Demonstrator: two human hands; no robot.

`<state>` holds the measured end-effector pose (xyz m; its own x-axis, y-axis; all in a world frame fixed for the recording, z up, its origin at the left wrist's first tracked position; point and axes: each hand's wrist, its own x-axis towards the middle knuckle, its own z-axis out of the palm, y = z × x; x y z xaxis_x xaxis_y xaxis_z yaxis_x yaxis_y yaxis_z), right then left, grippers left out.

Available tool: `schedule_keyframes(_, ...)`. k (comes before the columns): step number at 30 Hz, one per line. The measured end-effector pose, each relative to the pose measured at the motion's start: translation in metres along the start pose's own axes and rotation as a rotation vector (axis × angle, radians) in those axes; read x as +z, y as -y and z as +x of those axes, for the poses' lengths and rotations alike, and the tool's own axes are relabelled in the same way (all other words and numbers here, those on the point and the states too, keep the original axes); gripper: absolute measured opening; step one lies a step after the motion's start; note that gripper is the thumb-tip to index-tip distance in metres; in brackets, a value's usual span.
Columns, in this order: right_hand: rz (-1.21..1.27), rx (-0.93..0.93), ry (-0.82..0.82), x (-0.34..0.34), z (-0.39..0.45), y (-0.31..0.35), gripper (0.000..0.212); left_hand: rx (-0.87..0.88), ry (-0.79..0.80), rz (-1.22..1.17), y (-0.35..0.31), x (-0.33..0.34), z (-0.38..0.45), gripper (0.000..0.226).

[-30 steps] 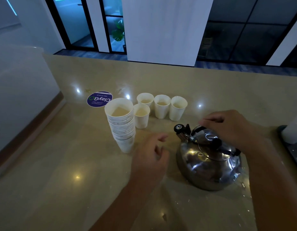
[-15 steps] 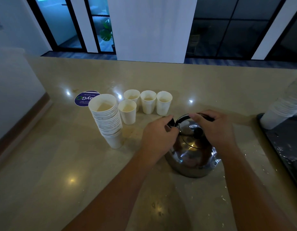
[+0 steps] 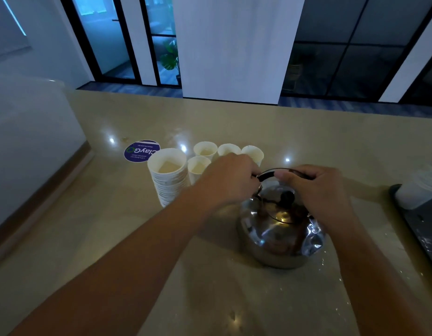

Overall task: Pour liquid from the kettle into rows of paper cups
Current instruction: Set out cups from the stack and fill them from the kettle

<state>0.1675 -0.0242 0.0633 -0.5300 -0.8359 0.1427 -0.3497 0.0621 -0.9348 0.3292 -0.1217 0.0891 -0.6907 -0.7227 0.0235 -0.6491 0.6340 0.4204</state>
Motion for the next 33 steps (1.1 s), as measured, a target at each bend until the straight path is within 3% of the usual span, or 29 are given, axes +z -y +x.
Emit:
schedule_keyframes(6,-0.037,-0.138,0.061,0.01,0.02,0.04,0.008,0.002,0.112,0.01,0.002,-0.064,0.015,0.028)
schedule_keyframes(11,-0.074,-0.176,0.084,0.023,0.038,0.065,0.003,-0.024,0.07,-0.089,0.019,-0.091,0.027,0.033)
schedule_keyframes(33,-0.317,-0.204,0.172,0.073,0.076,0.093,0.015,-0.073,0.004,-0.174,0.08,-0.095,0.042,0.033)
